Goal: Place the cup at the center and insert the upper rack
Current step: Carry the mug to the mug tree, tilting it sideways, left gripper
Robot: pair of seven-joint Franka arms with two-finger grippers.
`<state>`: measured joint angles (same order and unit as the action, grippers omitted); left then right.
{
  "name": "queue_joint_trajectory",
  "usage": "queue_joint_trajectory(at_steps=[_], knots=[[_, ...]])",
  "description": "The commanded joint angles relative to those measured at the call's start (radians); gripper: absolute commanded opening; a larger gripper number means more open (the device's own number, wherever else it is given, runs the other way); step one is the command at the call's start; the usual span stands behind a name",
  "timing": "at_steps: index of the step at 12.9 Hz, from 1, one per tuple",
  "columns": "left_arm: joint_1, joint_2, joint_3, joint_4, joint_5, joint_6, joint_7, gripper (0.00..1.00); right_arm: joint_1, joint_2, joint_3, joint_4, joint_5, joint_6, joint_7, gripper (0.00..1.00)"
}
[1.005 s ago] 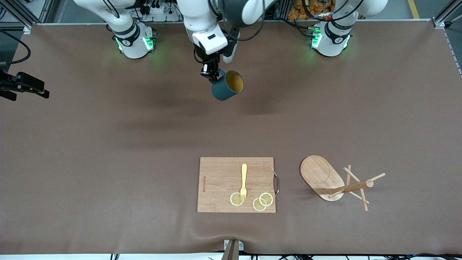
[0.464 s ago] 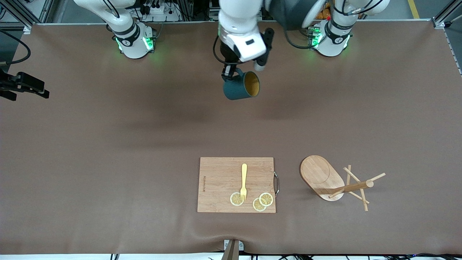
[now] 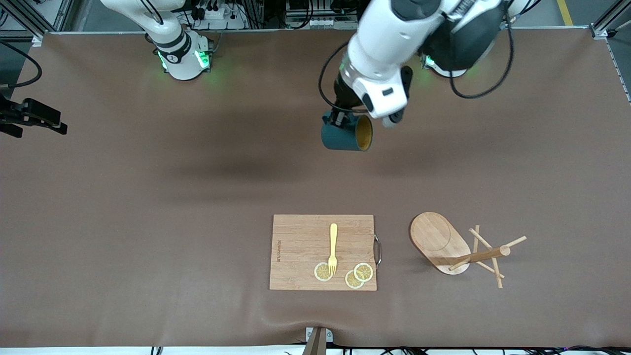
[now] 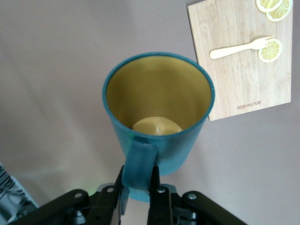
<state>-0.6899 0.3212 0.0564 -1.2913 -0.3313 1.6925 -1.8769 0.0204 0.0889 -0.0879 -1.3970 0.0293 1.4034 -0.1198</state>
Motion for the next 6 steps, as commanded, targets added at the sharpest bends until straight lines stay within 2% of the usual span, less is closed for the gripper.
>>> queue_joint_trajectory(at_steps=[1,6], knots=[[0.099,-0.024,-0.007,-0.023,-0.113,-0.031,0.117,0.00,-0.003,0.002,0.005,0.015,0.011,-0.003,0.012,1.00],[0.263,0.005,-0.007,-0.023,-0.273,-0.068,0.316,0.00,-0.005,0.002,0.005,0.015,0.009,-0.003,0.012,1.00]])
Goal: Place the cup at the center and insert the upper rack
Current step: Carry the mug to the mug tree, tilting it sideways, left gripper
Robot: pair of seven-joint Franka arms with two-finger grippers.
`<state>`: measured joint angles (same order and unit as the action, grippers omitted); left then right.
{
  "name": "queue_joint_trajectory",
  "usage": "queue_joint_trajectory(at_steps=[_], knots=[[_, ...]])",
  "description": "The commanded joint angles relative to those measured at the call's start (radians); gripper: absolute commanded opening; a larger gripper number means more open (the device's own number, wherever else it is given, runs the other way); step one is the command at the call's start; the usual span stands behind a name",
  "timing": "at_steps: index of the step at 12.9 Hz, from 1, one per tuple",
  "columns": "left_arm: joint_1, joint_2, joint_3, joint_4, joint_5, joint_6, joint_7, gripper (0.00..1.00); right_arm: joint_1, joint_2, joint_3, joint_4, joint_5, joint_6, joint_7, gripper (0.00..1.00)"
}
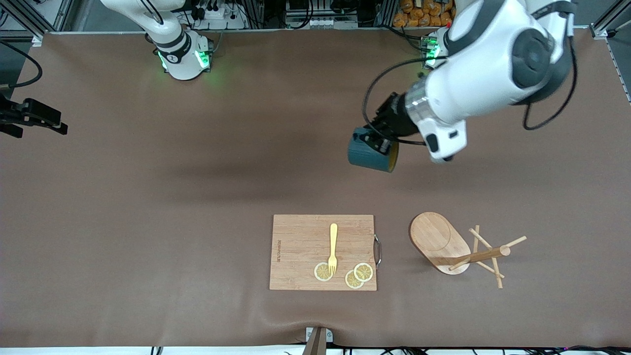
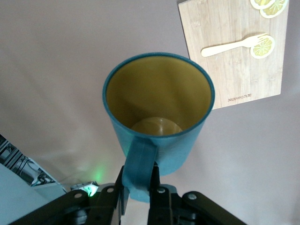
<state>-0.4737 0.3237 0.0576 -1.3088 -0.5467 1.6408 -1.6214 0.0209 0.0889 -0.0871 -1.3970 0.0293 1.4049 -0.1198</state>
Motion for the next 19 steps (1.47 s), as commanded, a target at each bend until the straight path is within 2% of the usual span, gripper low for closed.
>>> queue_joint_trajectory(at_steps=[1,3,10,19], knots=[[0.076,0.018,-0.009,-0.006,-0.096,-0.028,0.107,0.00,-0.006,0.002,0.004,0.015,0.009,-0.004,0.012,1.00],[0.139,0.043,-0.009,-0.006,-0.171,-0.056,0.182,0.00,-0.006,0.002,0.004,0.015,0.009,-0.004,0.012,1.00],[0.345,0.126,-0.009,-0.004,-0.318,-0.165,0.458,0.00,-0.006,0.003,0.004,0.015,0.009,-0.004,0.012,1.00],[0.455,0.216,-0.010,0.006,-0.522,-0.171,0.607,0.00,-0.004,0.002,0.004,0.015,0.009,-0.004,0.012,1.00]])
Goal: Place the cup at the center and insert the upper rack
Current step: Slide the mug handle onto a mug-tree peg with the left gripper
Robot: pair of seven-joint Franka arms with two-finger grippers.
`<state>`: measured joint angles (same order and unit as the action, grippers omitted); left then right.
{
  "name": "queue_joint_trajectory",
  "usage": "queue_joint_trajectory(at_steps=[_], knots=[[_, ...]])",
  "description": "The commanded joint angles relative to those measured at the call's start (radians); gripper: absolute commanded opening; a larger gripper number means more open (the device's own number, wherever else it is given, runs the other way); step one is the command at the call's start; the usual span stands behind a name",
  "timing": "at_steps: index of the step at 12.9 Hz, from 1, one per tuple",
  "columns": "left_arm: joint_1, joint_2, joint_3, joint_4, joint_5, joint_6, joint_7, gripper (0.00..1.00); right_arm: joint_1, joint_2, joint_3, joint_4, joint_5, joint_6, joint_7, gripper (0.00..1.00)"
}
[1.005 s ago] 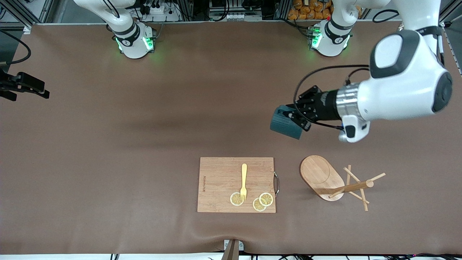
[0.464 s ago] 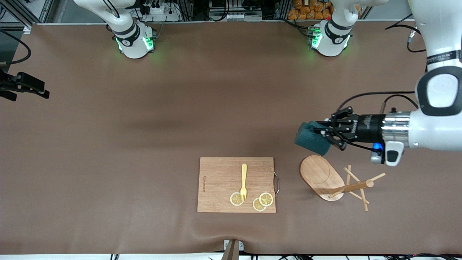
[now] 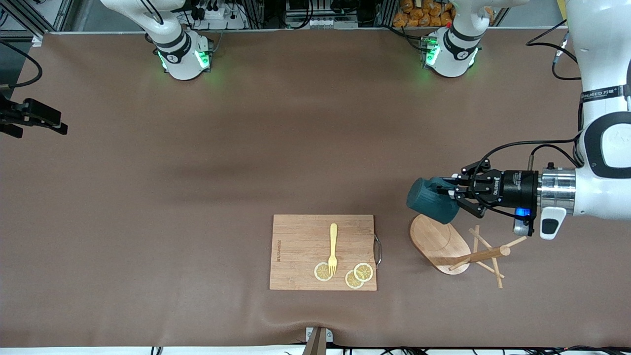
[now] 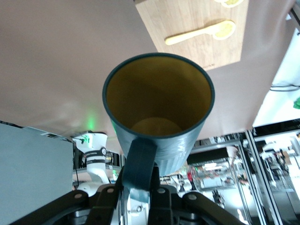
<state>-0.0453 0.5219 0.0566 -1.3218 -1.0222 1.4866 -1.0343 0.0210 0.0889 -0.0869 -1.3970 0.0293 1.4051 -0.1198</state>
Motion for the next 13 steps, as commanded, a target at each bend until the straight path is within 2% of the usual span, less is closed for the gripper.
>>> queue_joint_trajectory(at_steps=[1,13], knots=[[0.039,0.021,-0.009,0.021,-0.058,-0.017,0.026,0.00,-0.004,0.003,0.004,0.015,0.009,-0.005,0.012,1.00],[0.136,0.105,-0.009,0.027,-0.139,-0.057,0.166,0.00,-0.007,0.002,0.004,0.015,0.009,-0.005,0.012,1.00]])
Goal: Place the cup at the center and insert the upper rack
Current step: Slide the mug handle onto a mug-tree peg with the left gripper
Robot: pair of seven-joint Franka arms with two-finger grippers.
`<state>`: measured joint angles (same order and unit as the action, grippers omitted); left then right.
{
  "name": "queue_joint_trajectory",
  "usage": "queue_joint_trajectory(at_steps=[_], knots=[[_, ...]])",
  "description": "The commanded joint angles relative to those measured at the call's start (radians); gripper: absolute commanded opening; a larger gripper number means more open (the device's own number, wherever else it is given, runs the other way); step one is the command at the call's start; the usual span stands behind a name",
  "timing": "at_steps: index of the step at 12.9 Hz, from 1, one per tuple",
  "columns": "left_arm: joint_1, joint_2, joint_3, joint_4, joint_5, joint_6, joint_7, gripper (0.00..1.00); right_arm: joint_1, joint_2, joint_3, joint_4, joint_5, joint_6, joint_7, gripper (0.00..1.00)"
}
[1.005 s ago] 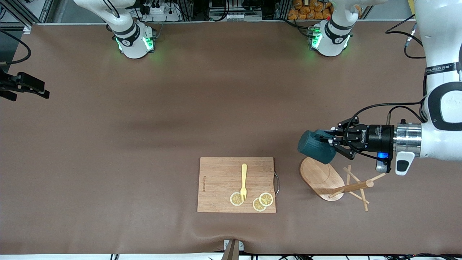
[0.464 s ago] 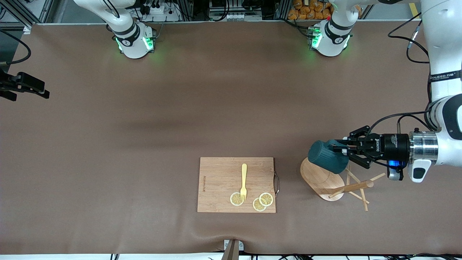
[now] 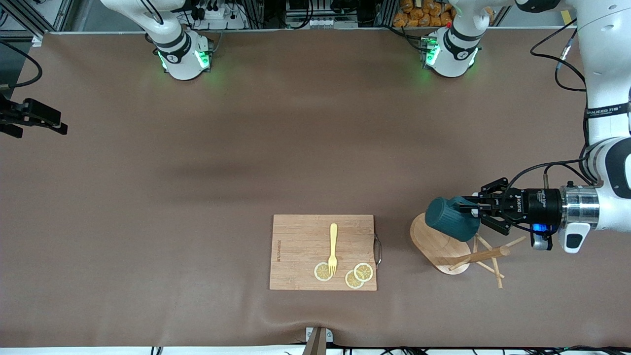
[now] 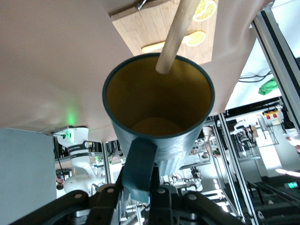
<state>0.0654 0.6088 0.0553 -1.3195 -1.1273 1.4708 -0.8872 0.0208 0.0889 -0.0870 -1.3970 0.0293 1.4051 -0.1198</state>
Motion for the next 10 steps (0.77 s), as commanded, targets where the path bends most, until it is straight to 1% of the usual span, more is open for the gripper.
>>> queue_joint_trajectory(at_steps=[1,5,10], knots=[[0.039,0.026,-0.009,0.025,-0.038,-0.047,0.037,0.00,-0.007,0.003,0.004,0.015,0.009,-0.005,0.012,1.00],[0.066,0.054,-0.009,0.025,-0.051,-0.073,0.096,0.00,-0.007,0.003,0.004,0.015,0.009,-0.005,0.012,1.00],[0.076,0.086,-0.008,0.026,-0.112,-0.081,0.125,0.00,-0.008,0.002,0.004,0.015,0.009,-0.005,0.012,1.00]])
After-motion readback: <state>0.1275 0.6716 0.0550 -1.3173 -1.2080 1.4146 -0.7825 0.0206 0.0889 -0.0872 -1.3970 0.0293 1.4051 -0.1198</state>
